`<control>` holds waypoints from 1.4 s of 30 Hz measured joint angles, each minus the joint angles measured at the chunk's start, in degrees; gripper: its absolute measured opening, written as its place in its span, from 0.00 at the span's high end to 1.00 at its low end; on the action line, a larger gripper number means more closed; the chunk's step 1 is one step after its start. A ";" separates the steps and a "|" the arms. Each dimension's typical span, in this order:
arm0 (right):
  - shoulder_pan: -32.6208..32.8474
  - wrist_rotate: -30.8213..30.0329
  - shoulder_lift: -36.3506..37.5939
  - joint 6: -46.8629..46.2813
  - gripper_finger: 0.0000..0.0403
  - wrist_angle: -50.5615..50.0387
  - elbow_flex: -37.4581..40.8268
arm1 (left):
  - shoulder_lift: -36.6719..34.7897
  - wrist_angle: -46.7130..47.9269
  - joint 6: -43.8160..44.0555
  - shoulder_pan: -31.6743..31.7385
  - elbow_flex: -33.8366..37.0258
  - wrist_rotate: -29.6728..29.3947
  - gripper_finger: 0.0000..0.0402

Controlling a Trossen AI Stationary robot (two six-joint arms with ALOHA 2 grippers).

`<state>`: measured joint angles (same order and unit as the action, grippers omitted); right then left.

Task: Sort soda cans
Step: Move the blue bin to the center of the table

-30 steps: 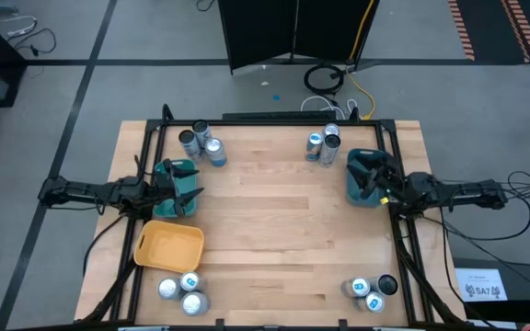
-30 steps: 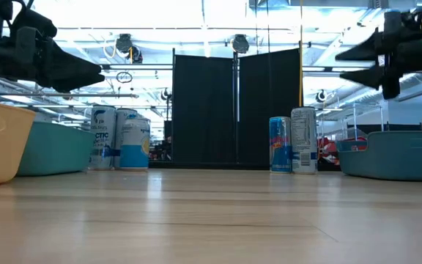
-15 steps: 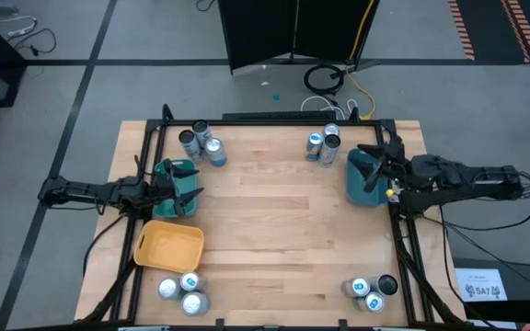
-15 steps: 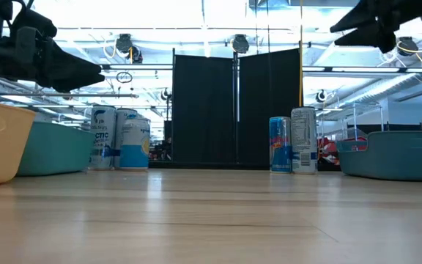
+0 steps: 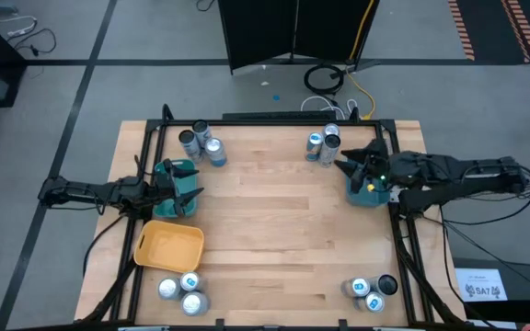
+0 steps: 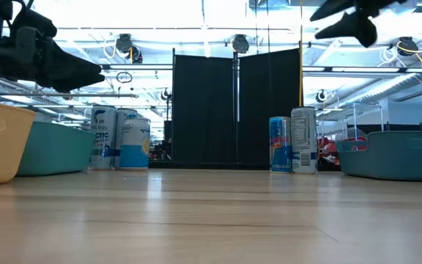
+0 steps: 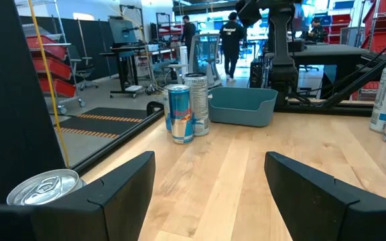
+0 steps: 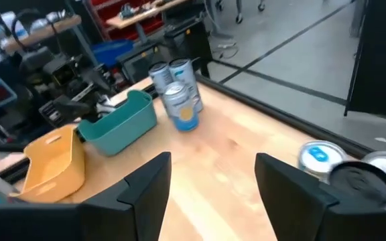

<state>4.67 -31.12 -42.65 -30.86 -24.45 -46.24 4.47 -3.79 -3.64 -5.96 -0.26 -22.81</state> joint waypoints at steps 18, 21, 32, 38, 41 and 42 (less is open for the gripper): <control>-0.99 3.36 -28.01 -29.37 0.49 -45.11 -30.44 | 0.00 0.00 -0.01 -0.01 -0.01 0.00 0.28; -2.60 8.61 -29.36 -39.61 0.49 -53.56 -29.51 | 0.00 0.00 -0.02 0.00 -0.01 0.00 0.28; -13.49 22.59 -25.60 -43.52 0.49 -41.17 -6.29 | 0.00 0.00 0.00 -0.02 0.01 0.00 0.28; -20.27 26.19 -24.91 -43.22 0.50 -30.42 4.56 | 0.00 0.00 -0.01 0.00 0.00 0.00 0.28; -21.97 28.36 -25.47 -43.08 0.51 -25.66 8.24 | 0.01 0.00 -0.01 -0.01 0.01 0.00 0.28; -22.21 28.82 -25.67 -43.07 0.52 -24.54 9.21 | 0.00 0.00 -0.01 -0.01 0.01 0.00 0.28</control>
<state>-17.55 -2.30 -68.32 -73.93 -48.99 -37.03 4.47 -3.79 -3.65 -5.97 -0.25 -22.81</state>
